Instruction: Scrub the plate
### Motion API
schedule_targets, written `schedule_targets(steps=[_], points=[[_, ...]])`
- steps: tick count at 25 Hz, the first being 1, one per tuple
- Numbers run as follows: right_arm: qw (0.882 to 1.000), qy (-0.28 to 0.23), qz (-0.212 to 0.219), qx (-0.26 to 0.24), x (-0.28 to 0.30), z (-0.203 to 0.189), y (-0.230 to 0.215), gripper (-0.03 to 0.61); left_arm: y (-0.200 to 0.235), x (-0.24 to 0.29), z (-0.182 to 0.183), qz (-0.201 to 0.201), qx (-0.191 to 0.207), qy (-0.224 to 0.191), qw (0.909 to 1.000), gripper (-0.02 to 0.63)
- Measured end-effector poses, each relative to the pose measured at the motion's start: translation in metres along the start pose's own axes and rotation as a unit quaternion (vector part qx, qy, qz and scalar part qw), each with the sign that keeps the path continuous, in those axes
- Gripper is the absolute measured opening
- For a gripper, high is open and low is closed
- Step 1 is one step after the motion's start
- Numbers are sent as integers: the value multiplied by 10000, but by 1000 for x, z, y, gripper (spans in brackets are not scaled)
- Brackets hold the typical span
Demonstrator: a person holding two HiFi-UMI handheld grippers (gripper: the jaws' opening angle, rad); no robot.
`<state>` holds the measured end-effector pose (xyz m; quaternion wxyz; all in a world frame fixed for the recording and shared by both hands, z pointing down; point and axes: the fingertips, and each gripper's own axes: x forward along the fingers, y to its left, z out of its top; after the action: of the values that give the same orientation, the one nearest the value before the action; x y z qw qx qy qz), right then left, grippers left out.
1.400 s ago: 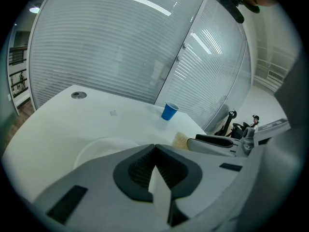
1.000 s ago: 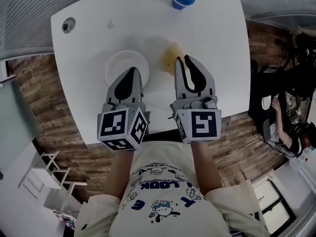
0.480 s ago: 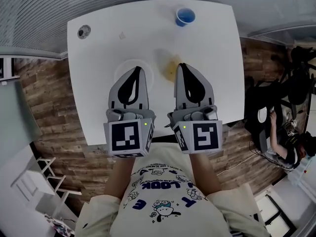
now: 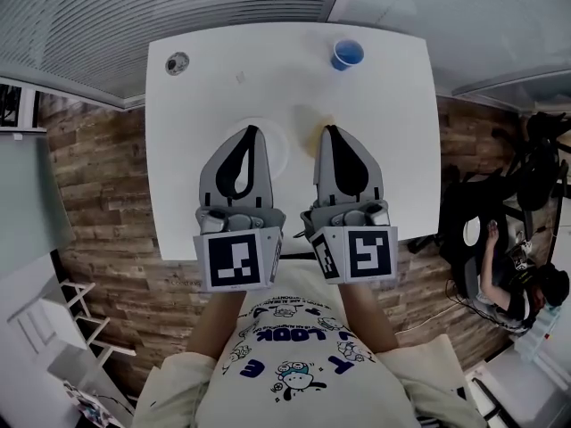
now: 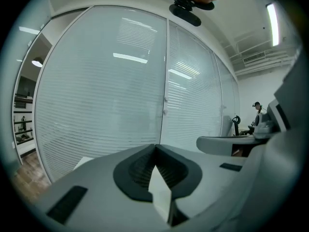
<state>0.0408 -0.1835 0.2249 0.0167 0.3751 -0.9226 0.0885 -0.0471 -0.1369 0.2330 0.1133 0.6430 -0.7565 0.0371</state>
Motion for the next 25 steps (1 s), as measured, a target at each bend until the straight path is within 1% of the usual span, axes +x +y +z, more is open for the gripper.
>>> schedule_targets(steps=[5,9,20,25], points=[[9999,12,82,-90,-1,-2,4,2,-5,0,-1,-46,72,-1,10000,26],[9998,29,95,-165,-1,-2,6,2,-7,0,-3,-70,54,38,10000,26],[9999,-15,14,-110,-1,-4,0,0,-8,4,-5,-23,2,30,10000,26],[9999,-19,50,-95,-1,-5,1,-2,-8,6,-3,-5,11,-17,10000,27]])
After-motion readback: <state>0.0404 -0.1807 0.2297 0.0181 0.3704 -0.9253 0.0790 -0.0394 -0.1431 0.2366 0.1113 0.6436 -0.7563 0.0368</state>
